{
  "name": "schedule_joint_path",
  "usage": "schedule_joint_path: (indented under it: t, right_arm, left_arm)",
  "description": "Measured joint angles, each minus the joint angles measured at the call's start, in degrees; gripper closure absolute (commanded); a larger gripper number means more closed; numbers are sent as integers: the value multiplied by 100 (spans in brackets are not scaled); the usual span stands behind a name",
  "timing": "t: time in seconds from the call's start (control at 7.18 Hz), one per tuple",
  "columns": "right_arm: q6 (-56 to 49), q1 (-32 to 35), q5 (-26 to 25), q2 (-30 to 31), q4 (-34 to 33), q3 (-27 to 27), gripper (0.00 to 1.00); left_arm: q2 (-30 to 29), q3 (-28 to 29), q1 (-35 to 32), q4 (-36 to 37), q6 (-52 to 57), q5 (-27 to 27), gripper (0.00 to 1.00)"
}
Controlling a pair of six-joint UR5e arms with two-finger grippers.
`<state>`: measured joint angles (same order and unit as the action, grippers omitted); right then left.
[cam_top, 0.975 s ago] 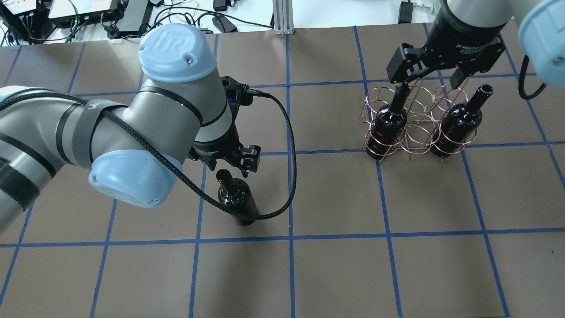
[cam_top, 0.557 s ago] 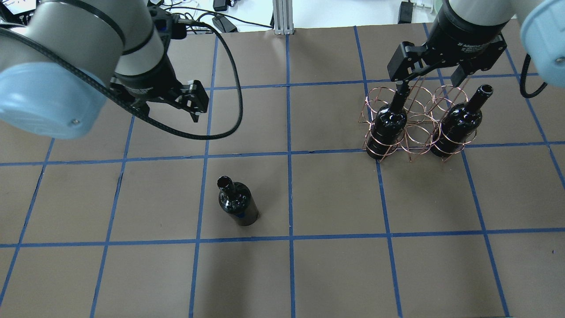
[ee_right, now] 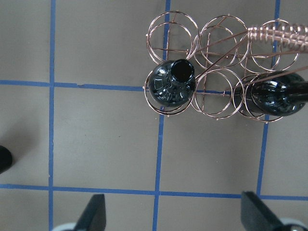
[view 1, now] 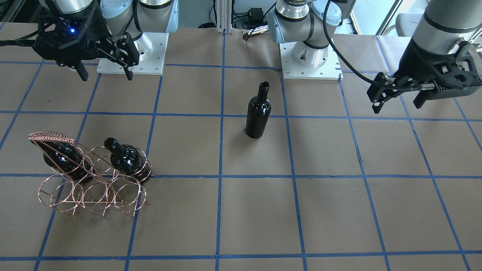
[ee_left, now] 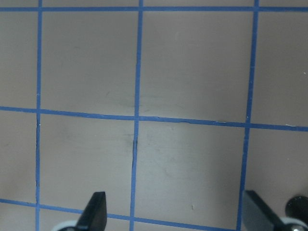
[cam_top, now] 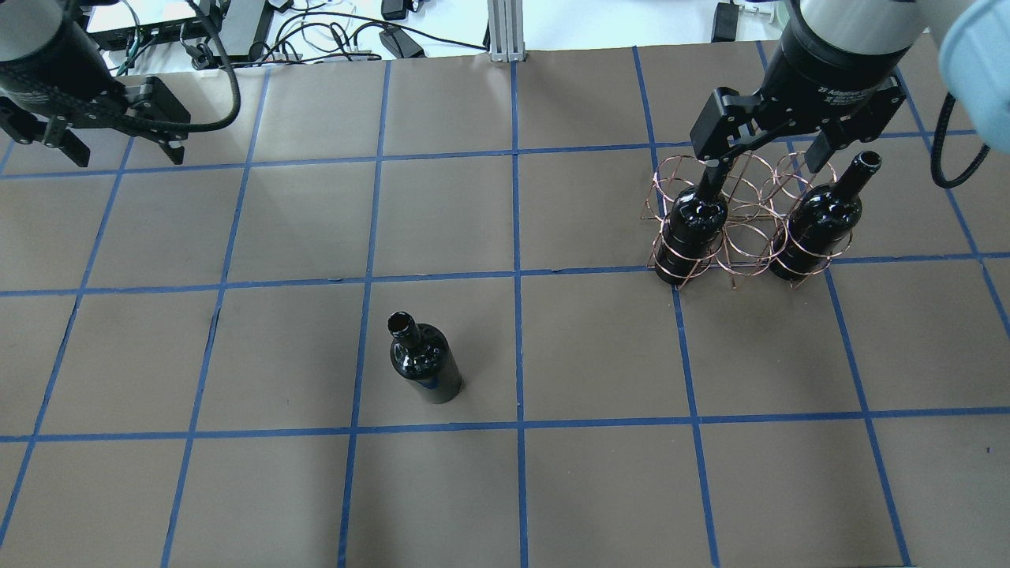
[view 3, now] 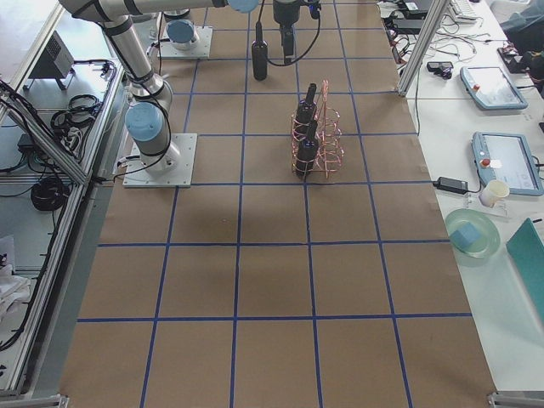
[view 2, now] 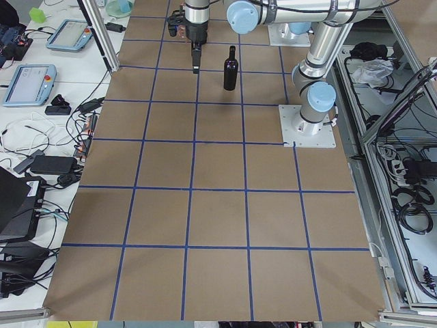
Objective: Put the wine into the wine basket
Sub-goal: 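Move the right gripper from the rack down over the standing bottle, then close the right gripper on the bottle neck and lift it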
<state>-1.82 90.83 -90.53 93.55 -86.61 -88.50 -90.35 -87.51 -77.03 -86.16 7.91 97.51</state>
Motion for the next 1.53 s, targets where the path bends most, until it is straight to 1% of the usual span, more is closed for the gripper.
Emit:
schedule_joint_path:
  t: [0.14,0.28,0.56,0.84,0.97,1.11,1.25,1.53]
  right_arm:
    - [379,94,83,-2,36,5,0]
    - [1072,384,239,-26,23,27,0]
    - [2572,1496,339,-190,-129,75,0]
    - [3778,2740,300,-732,-727,227,0]
    - [4262,3223,225,-1103,-927,409,0]
    - [4576,3518,190,-1371,-1047,548,0]
    - [4718,3659,197,-1498,-1114,575,0]
    - [4777,3768,216,-1624,-1272,391,0]
  left_arm:
    - [-8,-7,147,-1,15,17,0]
    - [-13,-43,238,-18,15,0,0]
    - [4,-99,290,-47,42,3,0]
    - [13,-120,300,-60,52,11,0]
    - [20,-131,302,-64,53,15,0]
    - [24,-141,303,-64,53,13,0]
    - [25,-147,303,-63,53,8,0]
    - [31,-157,303,-69,53,5,0]
